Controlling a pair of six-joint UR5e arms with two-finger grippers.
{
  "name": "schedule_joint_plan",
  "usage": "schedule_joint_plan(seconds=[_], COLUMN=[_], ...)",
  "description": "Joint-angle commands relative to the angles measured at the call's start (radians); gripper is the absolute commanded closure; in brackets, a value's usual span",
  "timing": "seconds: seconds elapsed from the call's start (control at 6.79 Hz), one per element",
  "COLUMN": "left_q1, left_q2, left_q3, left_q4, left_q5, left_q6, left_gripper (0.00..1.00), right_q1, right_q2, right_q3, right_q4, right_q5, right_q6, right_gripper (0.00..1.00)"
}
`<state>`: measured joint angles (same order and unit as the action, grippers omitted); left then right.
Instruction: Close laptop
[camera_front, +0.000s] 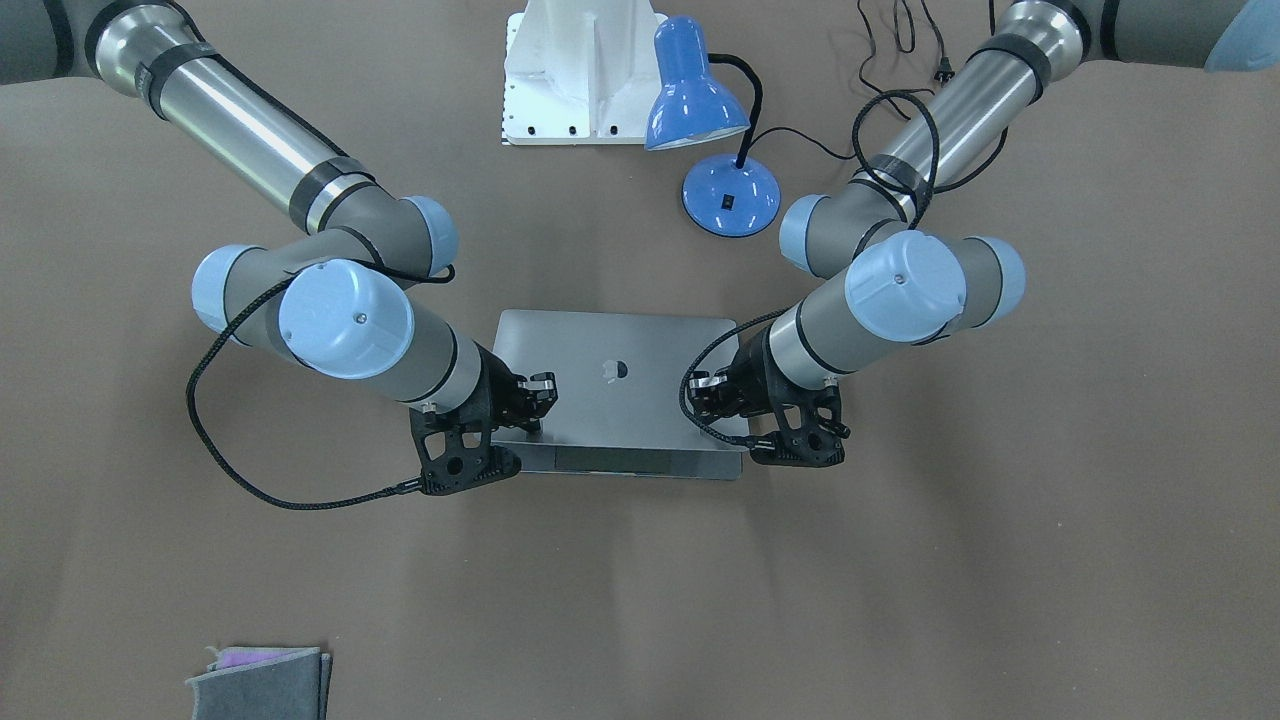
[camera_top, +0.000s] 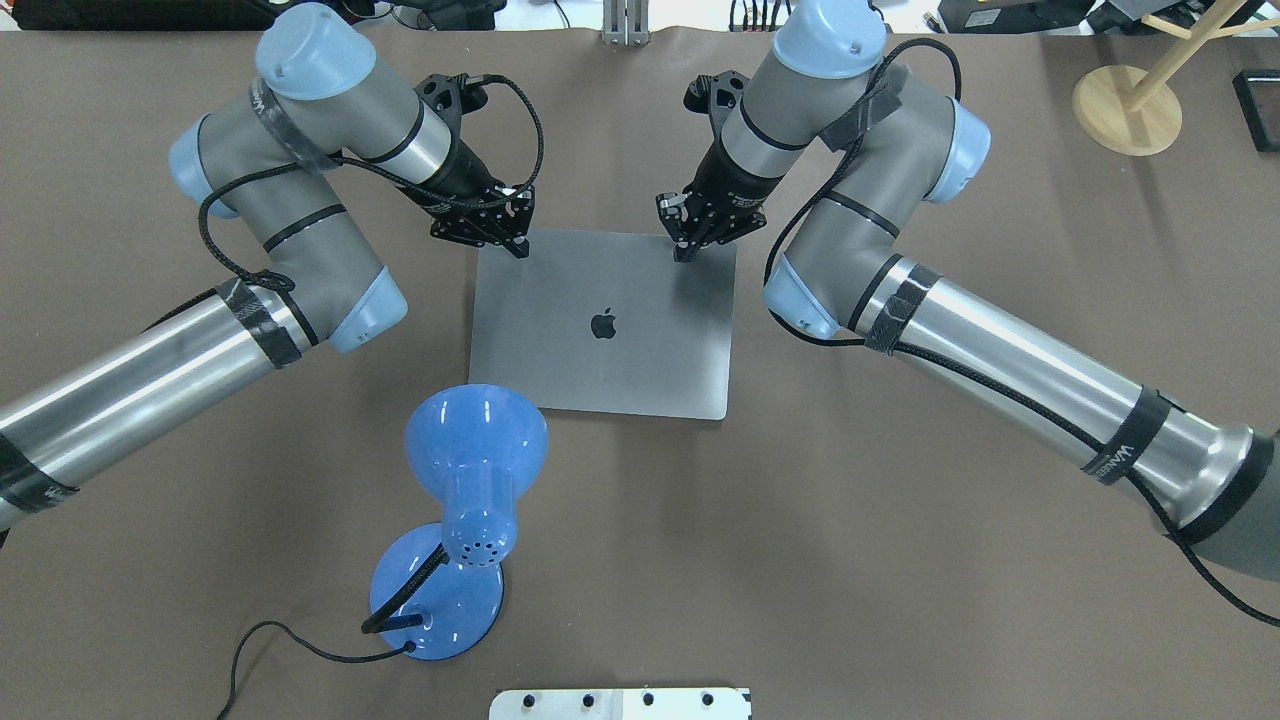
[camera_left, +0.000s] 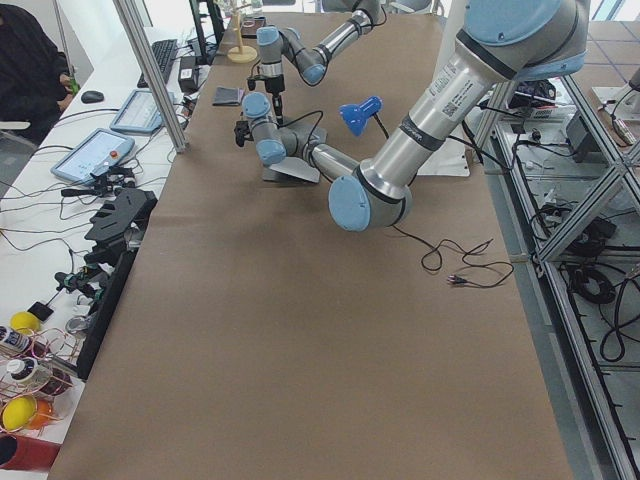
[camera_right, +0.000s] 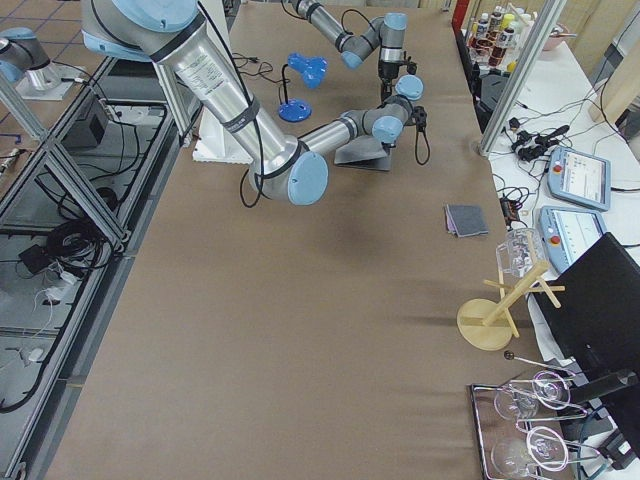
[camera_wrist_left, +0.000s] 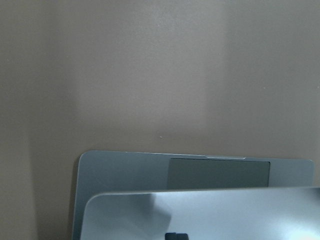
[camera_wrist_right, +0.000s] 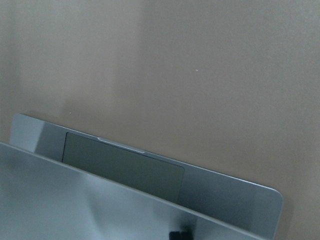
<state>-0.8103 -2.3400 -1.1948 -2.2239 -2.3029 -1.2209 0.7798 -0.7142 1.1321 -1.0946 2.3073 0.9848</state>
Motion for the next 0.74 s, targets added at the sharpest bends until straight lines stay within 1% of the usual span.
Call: schedule_joint_plan(seconds=[0.0,0.15,0.59], left_q1=[0.019,0.054,0.059], left_q2=[-0.002,-0.001,-0.001], left_q3=[0.012,0.018,0.018], left_q4=[-0.002,-0.019,-0.04], left_q5=[0.063,0.133,0.146], left_q6=[0.006,0.006,0.004], left_gripper=[1.0,1.0,1.0], right_q1=[-0.03,-0.042,-0.045], right_q2=[0.012,0.012,0.021], right_q3=[-0.031,-0.038,-0.041], right_q4=[0.001,0.001,0.001], right_q5=[-0.055,-0.08,-0.083], right_q6=[0.0,0.0,0.002], right_gripper=[1.0,1.0,1.0])
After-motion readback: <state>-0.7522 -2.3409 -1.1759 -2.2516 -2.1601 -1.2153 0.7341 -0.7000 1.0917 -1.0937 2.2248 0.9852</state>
